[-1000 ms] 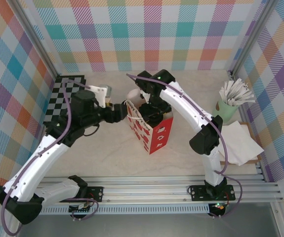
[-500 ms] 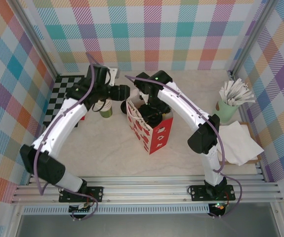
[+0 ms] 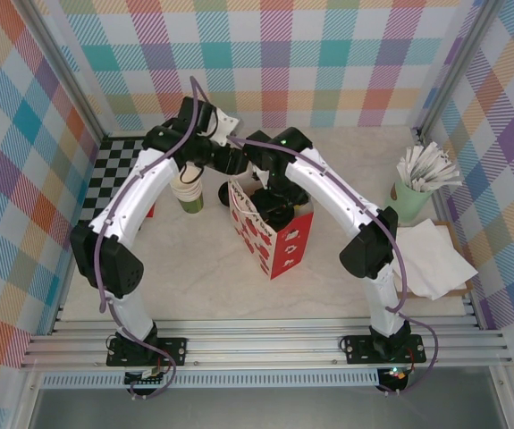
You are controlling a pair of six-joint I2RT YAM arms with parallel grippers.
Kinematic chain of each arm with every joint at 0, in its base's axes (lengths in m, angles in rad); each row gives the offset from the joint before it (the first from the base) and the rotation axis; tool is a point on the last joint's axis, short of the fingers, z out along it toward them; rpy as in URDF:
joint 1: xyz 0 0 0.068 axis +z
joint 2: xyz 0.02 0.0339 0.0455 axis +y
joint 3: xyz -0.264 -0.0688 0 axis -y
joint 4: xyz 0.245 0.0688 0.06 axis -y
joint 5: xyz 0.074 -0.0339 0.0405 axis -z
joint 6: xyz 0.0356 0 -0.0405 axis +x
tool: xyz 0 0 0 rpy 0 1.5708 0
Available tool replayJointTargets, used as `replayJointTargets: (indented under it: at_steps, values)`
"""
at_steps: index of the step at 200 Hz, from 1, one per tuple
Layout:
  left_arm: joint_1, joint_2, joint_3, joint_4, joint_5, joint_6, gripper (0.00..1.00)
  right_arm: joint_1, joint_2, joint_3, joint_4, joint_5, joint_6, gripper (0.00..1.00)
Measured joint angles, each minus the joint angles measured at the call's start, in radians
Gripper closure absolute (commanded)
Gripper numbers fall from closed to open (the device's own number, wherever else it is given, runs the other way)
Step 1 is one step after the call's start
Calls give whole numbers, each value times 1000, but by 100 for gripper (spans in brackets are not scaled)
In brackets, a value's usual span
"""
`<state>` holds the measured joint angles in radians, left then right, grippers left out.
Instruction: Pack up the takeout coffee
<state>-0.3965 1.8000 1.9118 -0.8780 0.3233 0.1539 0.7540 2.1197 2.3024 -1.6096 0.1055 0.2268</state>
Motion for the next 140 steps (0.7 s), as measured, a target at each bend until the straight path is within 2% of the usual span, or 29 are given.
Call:
replayJointTargets:
  at_steps: [21,38,102,140]
  values:
    - [0,30,15,-16,13,15,65,0,0,4,0,0,0,63]
    - [0,38,15,-19,25,21,72,1,0,7,0,0,-2,63]
    - [0,36,6,13,47,-2,94,1,0,0,0,-13,-3,63]
    - [1,31,-13,39,55,-12,100,1,0,-30,0,-18,-3,63]
